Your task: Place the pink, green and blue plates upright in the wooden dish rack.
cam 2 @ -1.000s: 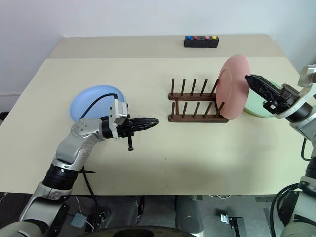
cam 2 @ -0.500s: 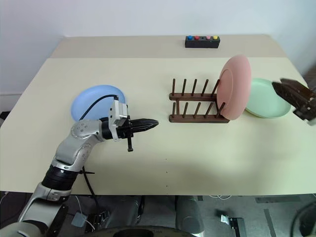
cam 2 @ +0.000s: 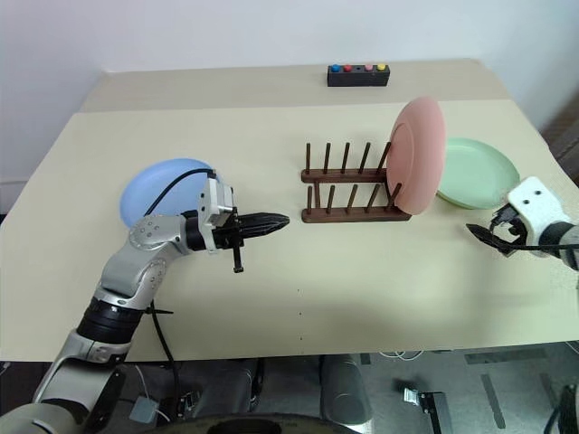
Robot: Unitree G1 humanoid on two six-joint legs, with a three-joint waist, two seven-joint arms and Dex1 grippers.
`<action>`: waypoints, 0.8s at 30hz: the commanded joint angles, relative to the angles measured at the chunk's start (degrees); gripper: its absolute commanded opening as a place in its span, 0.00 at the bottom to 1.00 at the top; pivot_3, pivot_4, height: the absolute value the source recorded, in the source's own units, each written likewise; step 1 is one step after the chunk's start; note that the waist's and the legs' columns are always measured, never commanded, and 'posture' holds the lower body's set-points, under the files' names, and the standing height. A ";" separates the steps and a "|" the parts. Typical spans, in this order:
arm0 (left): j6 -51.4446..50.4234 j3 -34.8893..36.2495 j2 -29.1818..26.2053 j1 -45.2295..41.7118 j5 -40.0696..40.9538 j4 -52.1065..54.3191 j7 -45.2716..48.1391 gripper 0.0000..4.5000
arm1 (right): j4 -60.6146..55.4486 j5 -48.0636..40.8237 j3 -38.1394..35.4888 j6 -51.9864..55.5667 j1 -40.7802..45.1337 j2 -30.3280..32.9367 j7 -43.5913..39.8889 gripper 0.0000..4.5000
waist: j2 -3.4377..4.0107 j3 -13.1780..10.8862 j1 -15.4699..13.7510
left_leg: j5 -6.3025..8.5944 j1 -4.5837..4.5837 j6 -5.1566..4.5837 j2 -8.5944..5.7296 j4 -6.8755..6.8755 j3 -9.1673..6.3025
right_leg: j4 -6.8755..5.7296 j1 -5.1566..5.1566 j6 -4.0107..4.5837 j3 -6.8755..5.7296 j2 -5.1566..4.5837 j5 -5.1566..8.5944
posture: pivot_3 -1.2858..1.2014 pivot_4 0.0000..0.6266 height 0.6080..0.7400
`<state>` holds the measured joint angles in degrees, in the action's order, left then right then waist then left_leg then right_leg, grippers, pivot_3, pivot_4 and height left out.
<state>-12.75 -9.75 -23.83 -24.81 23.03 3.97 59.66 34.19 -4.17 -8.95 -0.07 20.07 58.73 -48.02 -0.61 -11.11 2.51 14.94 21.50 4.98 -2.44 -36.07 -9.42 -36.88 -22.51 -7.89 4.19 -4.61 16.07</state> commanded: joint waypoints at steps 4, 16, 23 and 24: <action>1.16 0.79 0.03 -0.42 -0.11 0.58 0.01 0.00 | 12.78 6.92 5.69 -9.72 9.10 -2.34 2.16 0.99 | 0.01 -0.01 -0.02 | 0.00 0.01 0.00 0.00 0.01 0.00 | -0.01 -0.01 0.00 0.01 -0.01 0.00 | 0.52 0.24 1.00; 0.31 1.10 -0.92 1.90 0.29 3.30 -1.35 0.00 | 21.68 10.48 8.08 -18.01 13.17 -2.99 5.94 0.02 | -0.05 -0.01 -0.07 | 0.00 -0.02 0.00 -0.02 0.00 -0.03 | -0.02 0.04 0.01 0.01 -0.01 -0.01 | 0.52 0.24 1.00; -0.03 1.07 -0.97 2.01 0.42 3.71 -1.68 0.00 | 13.71 11.89 5.68 -18.84 8.08 1.03 12.34 0.02 | 0.00 -0.01 -0.17 | 0.00 0.00 0.00 -0.05 -0.01 -0.05 | -0.05 0.03 0.01 0.01 -0.02 0.00 | 0.52 0.24 1.00; -0.05 1.17 -0.99 2.06 0.44 3.69 -1.72 0.00 | 11.14 11.87 4.35 -18.14 6.92 2.11 14.13 0.02 | 0.00 -0.01 -0.10 | 0.00 0.00 0.00 -0.05 0.00 -0.05 | -0.06 0.01 0.01 0.01 -0.02 0.00 | 0.52 0.24 1.00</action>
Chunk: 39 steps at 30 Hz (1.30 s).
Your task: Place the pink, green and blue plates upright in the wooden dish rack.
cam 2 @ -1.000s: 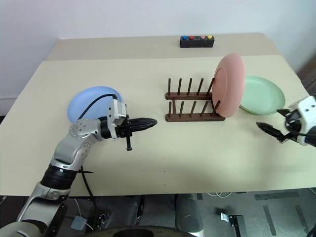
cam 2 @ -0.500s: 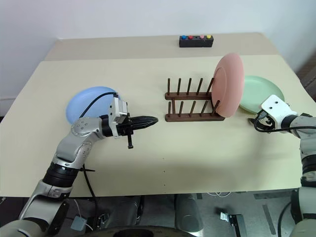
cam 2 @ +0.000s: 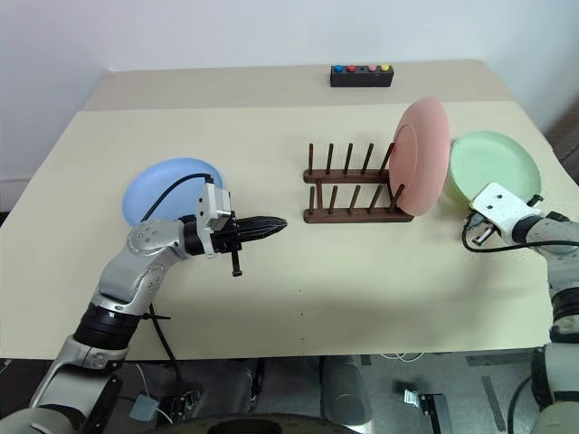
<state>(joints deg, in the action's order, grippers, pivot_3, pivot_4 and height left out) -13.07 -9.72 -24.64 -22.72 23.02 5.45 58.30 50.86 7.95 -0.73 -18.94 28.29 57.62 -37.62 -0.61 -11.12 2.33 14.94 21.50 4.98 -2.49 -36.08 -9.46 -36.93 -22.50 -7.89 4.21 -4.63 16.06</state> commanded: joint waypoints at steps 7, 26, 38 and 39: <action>0.27 1.52 -0.29 -0.14 0.47 1.40 -0.32 0.00 | -30.02 -4.73 -18.27 4.82 -8.81 6.25 10.72 0.02 | 0.33 0.01 0.38 | 0.00 -0.02 0.00 0.02 0.04 0.08 | -0.09 -0.10 0.00 0.11 0.03 0.01 | 0.52 0.24 1.00; 3.52 6.27 -3.38 -1.48 -0.93 -5.06 -0.62 0.00 | -76.38 -43.30 -12.76 32.74 6.37 -6.19 -0.97 0.02 | 0.25 -0.04 -0.37 | 0.00 0.07 0.00 0.04 -0.01 -0.02 | -0.05 -0.10 0.00 0.05 -0.01 0.00 | 0.52 0.24 1.00; 3.29 5.83 -2.53 -0.61 -1.03 -4.23 -1.11 0.00 | -76.55 -72.72 -17.57 52.78 2.89 -14.75 4.17 0.02 | 0.24 -0.04 -1.51 | 0.01 0.11 -0.01 0.05 0.00 -0.06 | -0.08 -0.15 0.02 0.01 0.01 0.00 | 0.52 0.24 1.00; 3.26 5.80 -2.53 -0.58 -1.03 -4.17 -1.08 0.00 | -75.82 -73.95 -18.08 53.65 2.40 -15.46 5.23 0.02 | 0.24 -0.04 -1.51 | 0.01 0.12 -0.01 0.05 -0.01 -0.06 | -0.08 -0.16 0.02 0.02 0.01 0.00 | 0.52 0.24 1.00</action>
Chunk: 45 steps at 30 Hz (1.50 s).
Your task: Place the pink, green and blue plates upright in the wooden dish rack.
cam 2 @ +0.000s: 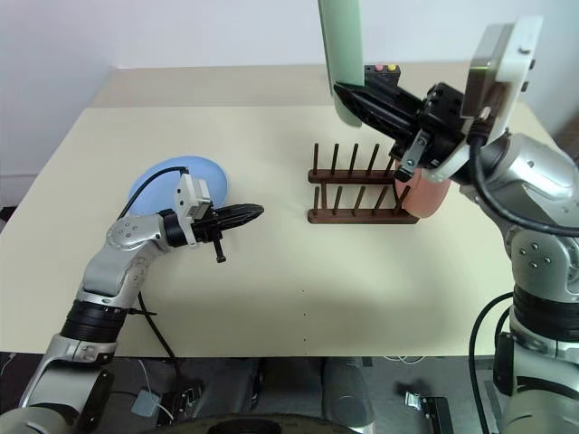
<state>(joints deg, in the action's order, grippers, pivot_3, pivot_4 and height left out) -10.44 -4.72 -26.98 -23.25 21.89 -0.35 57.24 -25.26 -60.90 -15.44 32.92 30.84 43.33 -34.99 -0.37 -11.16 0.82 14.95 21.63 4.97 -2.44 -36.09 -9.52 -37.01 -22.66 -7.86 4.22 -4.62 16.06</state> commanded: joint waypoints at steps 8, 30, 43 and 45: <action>0.32 0.66 -0.13 -0.26 0.33 1.89 0.23 0.00 | 6.24 -8.11 -6.79 4.48 -2.75 -4.64 6.85 0.02 | 0.00 0.00 0.06 | 0.00 0.01 0.00 0.00 0.04 0.02 | 0.00 -0.04 0.00 0.00 0.01 0.00 | 0.52 0.24 1.00; -1.49 0.36 0.39 0.18 2.04 4.20 1.46 0.00 | 9.89 -5.27 -7.49 5.90 -9.21 -4.48 2.84 0.02 | 0.00 0.00 0.16 | 0.00 0.10 0.00 0.00 0.03 0.02 | 0.00 -0.11 0.00 0.00 0.02 0.00 | 0.52 0.24 1.00; -1.69 0.19 0.42 0.34 1.73 4.47 1.21 0.00 | 10.94 -5.20 -8.46 7.20 -10.84 -3.37 0.58 0.02 | 0.00 0.00 0.13 | 0.00 0.11 0.00 0.00 0.02 0.02 | 0.01 -0.11 0.00 0.00 0.02 0.00 | 0.52 0.24 1.00; -1.70 0.16 0.43 0.37 1.70 4.51 1.19 0.00 | 10.77 -5.27 -8.58 7.41 -11.22 -3.36 0.39 0.02 | 0.00 0.00 0.13 | 0.00 0.12 0.00 0.00 0.03 0.02 | 0.01 -0.12 0.00 0.00 0.02 0.00 | 0.52 0.24 1.00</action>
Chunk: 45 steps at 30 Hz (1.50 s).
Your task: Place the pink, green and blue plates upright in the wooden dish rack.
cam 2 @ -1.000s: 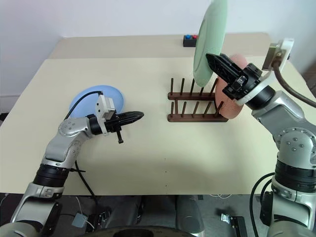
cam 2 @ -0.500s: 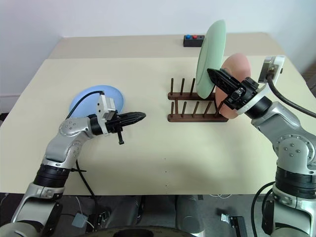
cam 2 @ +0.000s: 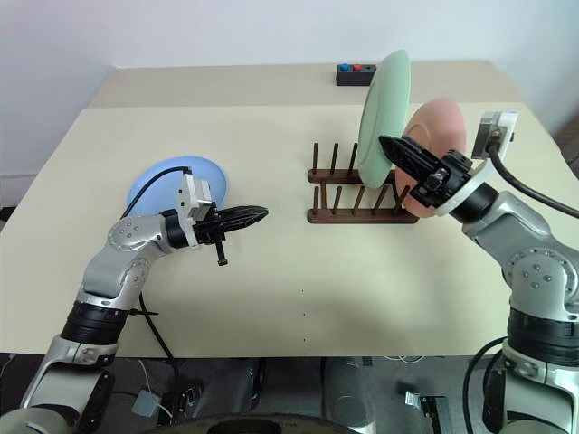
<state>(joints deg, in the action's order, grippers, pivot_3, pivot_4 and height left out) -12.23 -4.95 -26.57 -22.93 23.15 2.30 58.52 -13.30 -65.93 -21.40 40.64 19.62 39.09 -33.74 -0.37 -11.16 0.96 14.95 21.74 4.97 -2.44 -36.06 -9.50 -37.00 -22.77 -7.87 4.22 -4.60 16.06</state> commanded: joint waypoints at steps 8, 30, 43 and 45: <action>0.08 0.37 -0.03 -0.08 0.30 1.81 -0.12 0.00 | -1.15 -0.05 -2.87 -0.04 -0.43 0.41 -0.78 0.02 | 0.00 0.00 0.00 | 0.00 0.00 0.00 0.00 0.00 0.00 | 0.00 0.00 0.00 0.00 0.00 0.00 | 0.52 0.24 1.00; 0.14 0.27 -0.10 0.00 0.12 1.68 -0.08 0.00 | -4.65 3.40 -4.81 -1.09 -3.72 2.10 -0.15 0.98 | 0.00 0.00 -0.07 | 0.00 0.00 0.00 0.00 0.00 0.00 | 0.00 0.00 0.00 0.00 0.00 0.00 | 0.52 0.24 1.00; 0.36 0.33 -0.06 -0.22 0.06 1.22 0.02 0.00 | -12.08 15.35 -4.19 -7.60 -2.73 9.46 -3.66 0.98 | -0.01 -0.01 -0.04 | 0.00 0.02 0.00 0.00 -0.01 0.01 | 0.02 -0.01 -0.01 -0.01 0.00 0.00 | 0.52 0.24 1.00; 0.34 0.75 -0.34 -0.20 0.04 1.21 -0.20 0.00 | -14.07 14.93 -4.32 -7.47 -1.25 11.08 -4.36 0.98 | -0.01 -0.01 -0.06 | 0.00 0.02 0.00 0.00 0.00 0.01 | 0.02 -0.01 -0.01 -0.01 0.00 0.00 | 0.52 0.24 1.00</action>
<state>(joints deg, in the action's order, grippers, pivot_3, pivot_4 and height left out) -12.23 -5.16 -26.46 -22.90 23.06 2.31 58.50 -23.94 -50.78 -24.15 34.31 16.68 48.69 -37.27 -0.38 -11.17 0.90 14.95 21.77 4.97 -2.44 -36.06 -9.50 -36.97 -22.78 -7.88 4.20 -4.60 16.06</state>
